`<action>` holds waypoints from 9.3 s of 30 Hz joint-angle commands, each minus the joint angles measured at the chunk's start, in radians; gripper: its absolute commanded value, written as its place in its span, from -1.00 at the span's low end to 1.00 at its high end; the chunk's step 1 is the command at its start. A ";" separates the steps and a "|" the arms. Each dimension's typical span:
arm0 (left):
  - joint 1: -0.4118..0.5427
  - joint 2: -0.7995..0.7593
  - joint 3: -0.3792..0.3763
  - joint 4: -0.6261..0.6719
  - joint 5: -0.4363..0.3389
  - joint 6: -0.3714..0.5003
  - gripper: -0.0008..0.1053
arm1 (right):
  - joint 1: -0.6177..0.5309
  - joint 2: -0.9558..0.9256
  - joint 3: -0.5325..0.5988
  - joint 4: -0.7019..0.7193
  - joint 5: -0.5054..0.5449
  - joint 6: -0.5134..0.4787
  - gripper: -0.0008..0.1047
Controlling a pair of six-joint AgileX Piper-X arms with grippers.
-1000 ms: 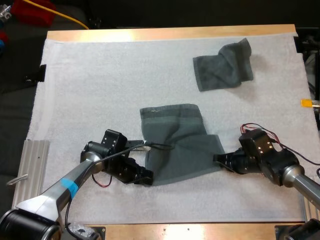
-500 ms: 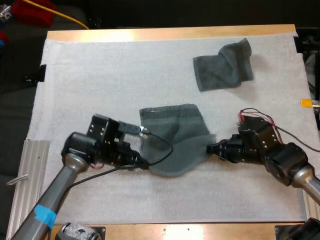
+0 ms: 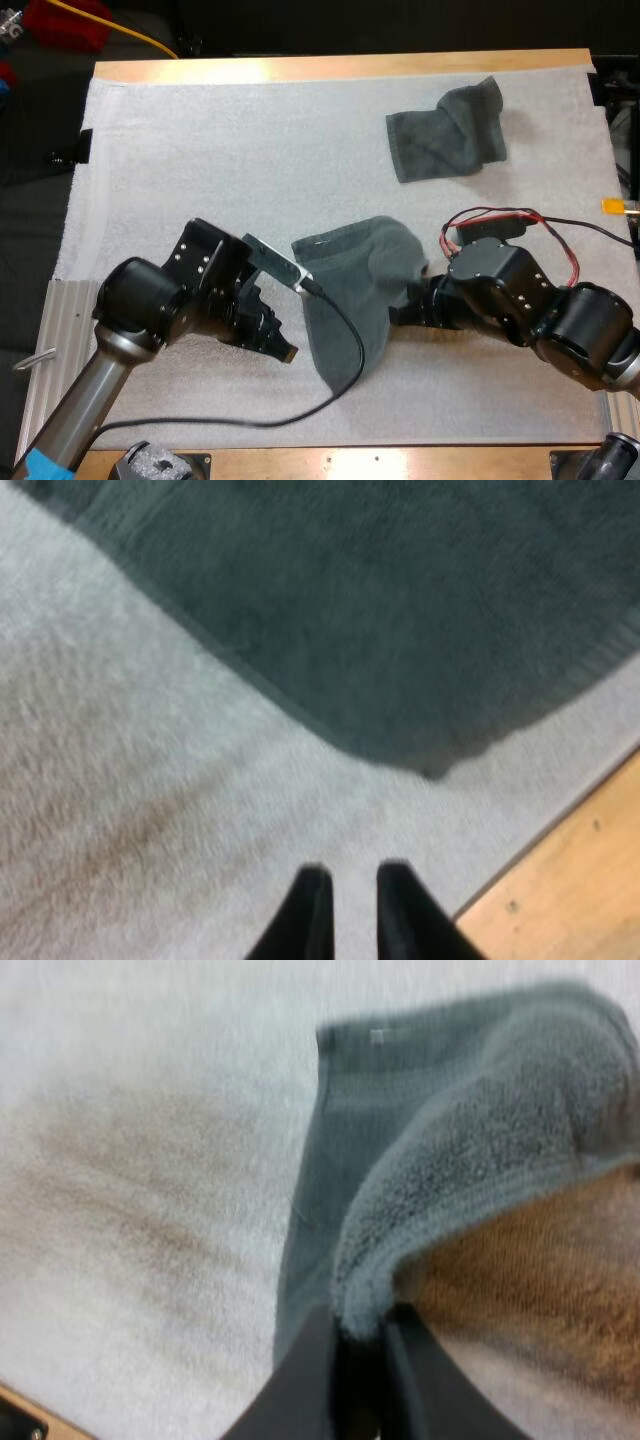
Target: Pick towel from pile, fold and stack
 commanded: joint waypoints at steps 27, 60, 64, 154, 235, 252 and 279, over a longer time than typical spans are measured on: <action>-0.553 -0.013 0.343 -0.459 -0.242 -0.212 0.22 | 0.010 -0.008 -0.011 0.014 0.058 -0.021 -0.98; -0.555 0.179 0.626 -0.879 -0.285 -0.339 0.21 | 0.010 -0.008 -0.011 0.014 0.058 -0.010 -0.98; -0.555 0.179 0.626 -0.881 -0.313 -0.339 -0.10 | 0.010 -0.008 -0.011 0.014 0.058 -0.010 -0.98; 0.007 0.132 0.055 -0.364 -0.314 0.269 -0.98 | -0.195 0.213 -0.134 0.100 0.115 -0.136 -0.98; 0.228 0.206 0.048 -0.581 -0.153 0.102 0.34 | -0.445 0.455 -0.134 -0.328 -0.256 -0.002 0.24; 0.228 -0.085 0.048 -0.294 -0.028 -0.039 0.34 | -0.445 0.206 -0.134 0.071 -0.197 -0.197 0.24; 0.228 -0.309 0.048 -0.024 0.279 -0.039 0.34 | -0.445 -0.012 0.011 0.269 -0.175 -0.213 0.24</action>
